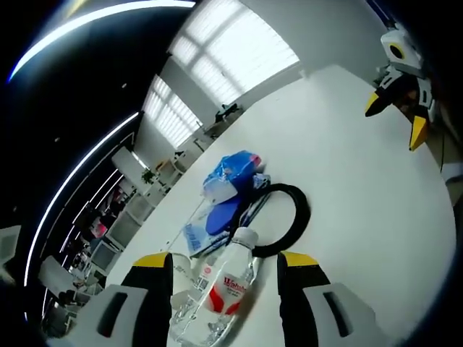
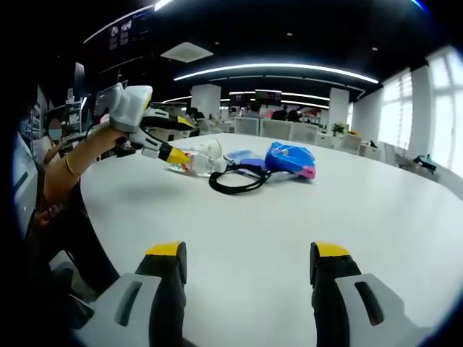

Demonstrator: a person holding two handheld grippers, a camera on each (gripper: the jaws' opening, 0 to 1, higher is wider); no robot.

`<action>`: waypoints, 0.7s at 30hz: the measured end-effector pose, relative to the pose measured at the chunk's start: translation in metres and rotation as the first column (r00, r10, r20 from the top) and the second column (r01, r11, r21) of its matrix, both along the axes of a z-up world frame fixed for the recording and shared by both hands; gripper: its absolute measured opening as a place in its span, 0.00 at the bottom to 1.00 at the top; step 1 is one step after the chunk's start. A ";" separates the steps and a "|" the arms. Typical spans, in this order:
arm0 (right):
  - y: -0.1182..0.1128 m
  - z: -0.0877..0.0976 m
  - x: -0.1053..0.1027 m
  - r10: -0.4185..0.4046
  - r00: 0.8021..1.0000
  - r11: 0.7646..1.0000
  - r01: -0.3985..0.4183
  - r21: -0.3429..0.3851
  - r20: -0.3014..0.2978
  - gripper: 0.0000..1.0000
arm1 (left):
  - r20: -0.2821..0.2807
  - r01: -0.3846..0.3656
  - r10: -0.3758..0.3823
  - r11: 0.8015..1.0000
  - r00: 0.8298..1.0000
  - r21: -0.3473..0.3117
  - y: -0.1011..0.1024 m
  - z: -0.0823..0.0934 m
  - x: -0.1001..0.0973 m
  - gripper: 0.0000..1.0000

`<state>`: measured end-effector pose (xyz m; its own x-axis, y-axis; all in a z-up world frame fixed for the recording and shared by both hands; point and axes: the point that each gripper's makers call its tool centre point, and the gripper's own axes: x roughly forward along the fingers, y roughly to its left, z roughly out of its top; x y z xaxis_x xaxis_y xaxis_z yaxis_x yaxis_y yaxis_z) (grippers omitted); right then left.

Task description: Arrange the tabletop items into an orderly group along one side of the table until the central work area is clear of visible clutter.

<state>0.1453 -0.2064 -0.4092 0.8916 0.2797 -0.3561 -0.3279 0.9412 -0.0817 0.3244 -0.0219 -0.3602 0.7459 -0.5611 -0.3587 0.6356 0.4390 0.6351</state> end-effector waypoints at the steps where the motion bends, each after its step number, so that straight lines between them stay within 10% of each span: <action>1: 0.000 0.000 0.001 0.001 1.000 1.000 -0.001 0.001 -0.001 0.66 | -0.003 0.007 -0.007 1.000 1.000 0.007 -0.002 -0.001 0.001 0.57; 21: -0.001 0.002 0.002 0.020 1.000 1.000 -0.020 -0.007 0.019 0.63 | -0.021 0.053 -0.051 0.993 0.998 0.106 -0.019 -0.011 0.009 0.57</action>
<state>0.1476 -0.2072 -0.4072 0.8924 0.2957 -0.3409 -0.3453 0.9338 -0.0941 0.3336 -0.0406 -0.3712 0.7095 -0.5573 -0.4313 0.6676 0.3355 0.6646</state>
